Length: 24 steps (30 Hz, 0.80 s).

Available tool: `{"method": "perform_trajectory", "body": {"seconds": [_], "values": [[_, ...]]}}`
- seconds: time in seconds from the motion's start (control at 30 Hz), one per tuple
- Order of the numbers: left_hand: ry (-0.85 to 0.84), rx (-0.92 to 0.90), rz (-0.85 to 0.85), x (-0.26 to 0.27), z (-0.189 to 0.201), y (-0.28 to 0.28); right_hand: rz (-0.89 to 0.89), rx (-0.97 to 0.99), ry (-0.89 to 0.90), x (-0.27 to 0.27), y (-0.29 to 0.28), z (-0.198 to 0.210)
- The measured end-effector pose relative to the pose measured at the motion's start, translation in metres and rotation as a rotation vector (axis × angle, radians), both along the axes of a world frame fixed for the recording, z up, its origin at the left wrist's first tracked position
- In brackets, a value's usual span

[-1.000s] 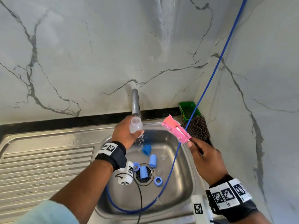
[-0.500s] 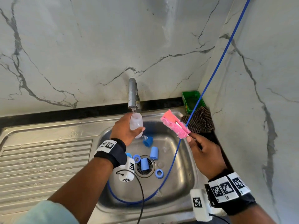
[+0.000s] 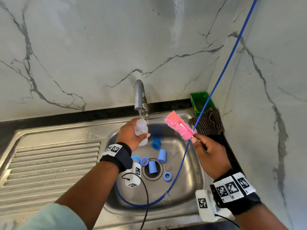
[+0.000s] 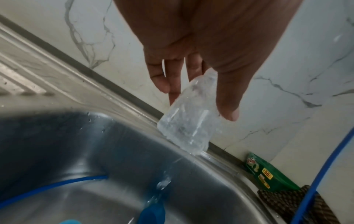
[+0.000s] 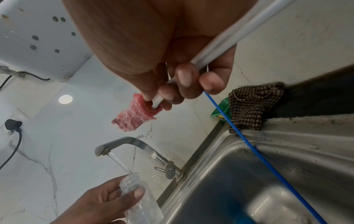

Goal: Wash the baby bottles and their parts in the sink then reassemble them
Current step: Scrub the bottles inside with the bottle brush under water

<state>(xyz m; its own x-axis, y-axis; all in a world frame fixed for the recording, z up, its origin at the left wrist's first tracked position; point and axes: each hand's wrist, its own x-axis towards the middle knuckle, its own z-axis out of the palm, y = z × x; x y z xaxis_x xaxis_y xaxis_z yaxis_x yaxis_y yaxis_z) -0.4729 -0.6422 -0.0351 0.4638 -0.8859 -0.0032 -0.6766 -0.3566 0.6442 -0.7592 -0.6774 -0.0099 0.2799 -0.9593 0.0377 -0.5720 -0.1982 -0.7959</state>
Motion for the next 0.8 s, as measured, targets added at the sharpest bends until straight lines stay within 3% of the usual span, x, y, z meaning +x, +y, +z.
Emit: {"method": "perform_trajectory", "body": {"seconds": [0.2, 0.27, 0.37, 0.43, 0.5, 0.6, 0.7, 0.8], "values": [[0.201, -0.212, 0.077, 0.008, -0.003, 0.014, -0.026, -0.024, 0.006, -0.004, 0.017, 0.01], [0.48, -0.244, 0.158, 0.008, 0.002, 0.018, -0.04, -0.03, 0.022, -0.007, 0.023, 0.011], [1.073, -0.134, 0.384, 0.015, 0.013, 0.023, -0.07, -0.045, 0.012, -0.012, 0.035, 0.015], [1.445, 0.006, 0.373, 0.02, 0.016, 0.023, -0.081, -0.063, 0.012, -0.016, 0.041, 0.018], [1.658, 0.105, 0.281, 0.019, 0.012, 0.019, -0.093, -0.07, 0.024, -0.019, 0.046, 0.02], [1.764, 0.133, 0.249, 0.002, 0.016, 0.016, -0.128, -0.096, 0.038, -0.023, 0.052, 0.02], [1.862, -0.021, 0.313, -0.007, 0.018, 0.015, -0.157, -0.097, 0.052, -0.029, 0.056, 0.021], [1.87, 0.091, 0.266, -0.014, 0.014, 0.013, -0.16, -0.096, 0.043, -0.032, 0.056, 0.025]]}}
